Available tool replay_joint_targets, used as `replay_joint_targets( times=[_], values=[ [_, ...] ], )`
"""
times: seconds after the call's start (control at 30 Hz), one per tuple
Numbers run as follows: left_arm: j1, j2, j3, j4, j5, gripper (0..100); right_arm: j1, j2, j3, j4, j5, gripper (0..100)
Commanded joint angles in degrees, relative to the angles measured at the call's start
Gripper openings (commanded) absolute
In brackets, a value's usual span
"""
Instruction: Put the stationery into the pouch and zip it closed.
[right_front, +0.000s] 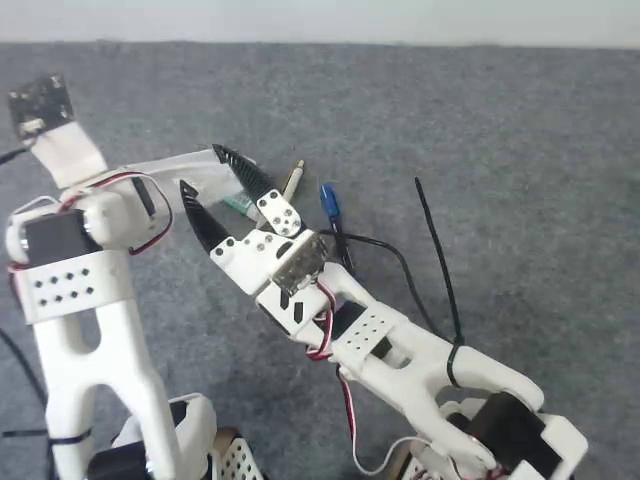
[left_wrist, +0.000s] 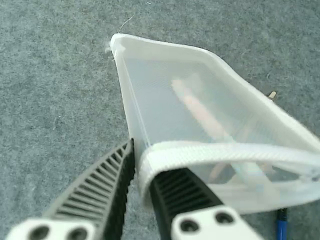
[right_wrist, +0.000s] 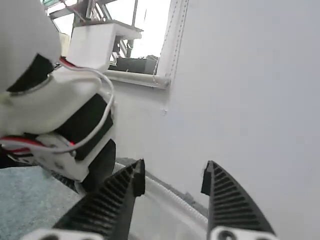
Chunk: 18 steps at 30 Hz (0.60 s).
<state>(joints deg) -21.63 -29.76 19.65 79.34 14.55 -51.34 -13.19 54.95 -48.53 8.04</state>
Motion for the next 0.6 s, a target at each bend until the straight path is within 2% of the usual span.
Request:
replay_joint_targets(
  times=[0.0, 0.27, 0.4, 0.57],
  values=[
    [0.35, -0.44, -0.75, -2.02, 0.35, 1, -0.48, -4.62, -0.44, 3.21, 0.88, 16.3],
    [0.35, -0.35, -0.75, -1.85, 0.35, 1, -0.48, -5.49, 1.23, 4.0, 0.53, 16.0],
    [0.35, -0.53, -0.75, -1.85, 0.35, 1, 0.04, -5.23, 1.23, 4.18, -5.36, 16.0],
    [0.35, -0.18, -0.75, -1.76, 0.35, 1, 2.68, -5.76, -0.53, 11.91, -8.79, 16.2]
  ],
)
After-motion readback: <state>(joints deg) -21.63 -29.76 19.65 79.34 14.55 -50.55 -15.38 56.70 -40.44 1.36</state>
